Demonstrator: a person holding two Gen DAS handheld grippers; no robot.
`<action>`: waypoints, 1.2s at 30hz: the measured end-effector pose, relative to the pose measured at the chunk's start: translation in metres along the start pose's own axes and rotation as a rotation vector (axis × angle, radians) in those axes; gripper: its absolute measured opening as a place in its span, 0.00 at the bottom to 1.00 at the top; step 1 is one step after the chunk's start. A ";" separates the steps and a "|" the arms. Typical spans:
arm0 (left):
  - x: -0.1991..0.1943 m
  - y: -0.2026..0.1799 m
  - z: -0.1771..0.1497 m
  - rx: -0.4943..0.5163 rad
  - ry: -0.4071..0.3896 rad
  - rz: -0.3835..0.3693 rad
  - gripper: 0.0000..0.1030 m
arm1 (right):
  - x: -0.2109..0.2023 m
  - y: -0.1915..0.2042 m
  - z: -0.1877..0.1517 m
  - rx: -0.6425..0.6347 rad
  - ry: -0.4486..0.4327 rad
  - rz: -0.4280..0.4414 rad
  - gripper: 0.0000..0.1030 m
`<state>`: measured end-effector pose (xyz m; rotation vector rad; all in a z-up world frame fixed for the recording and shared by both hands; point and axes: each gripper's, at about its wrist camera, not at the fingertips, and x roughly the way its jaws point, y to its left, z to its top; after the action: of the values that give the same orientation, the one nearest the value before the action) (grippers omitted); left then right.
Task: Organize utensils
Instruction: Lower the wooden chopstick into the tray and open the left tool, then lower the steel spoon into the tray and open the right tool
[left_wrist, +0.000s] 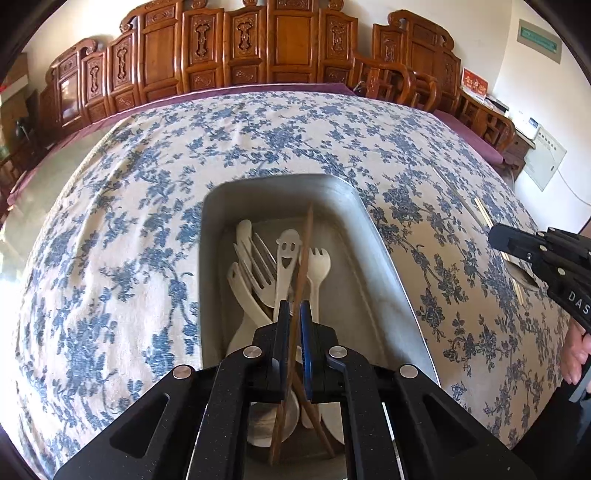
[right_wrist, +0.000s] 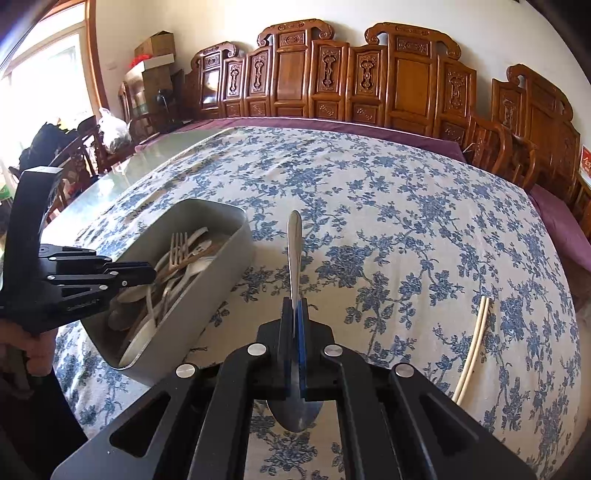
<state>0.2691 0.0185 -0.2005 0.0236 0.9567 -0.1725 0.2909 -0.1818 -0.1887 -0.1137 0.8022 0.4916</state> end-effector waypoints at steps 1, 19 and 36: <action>-0.003 0.001 0.001 -0.001 -0.009 0.000 0.04 | -0.001 0.002 0.001 -0.001 -0.003 0.004 0.03; -0.028 0.032 0.007 -0.039 -0.067 0.038 0.05 | 0.006 0.068 0.023 -0.033 -0.018 0.097 0.03; -0.041 0.062 0.010 -0.098 -0.108 0.075 0.28 | 0.049 0.119 0.041 -0.026 0.022 0.129 0.03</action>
<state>0.2640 0.0842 -0.1648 -0.0401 0.8540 -0.0573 0.2920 -0.0471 -0.1850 -0.0915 0.8287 0.6235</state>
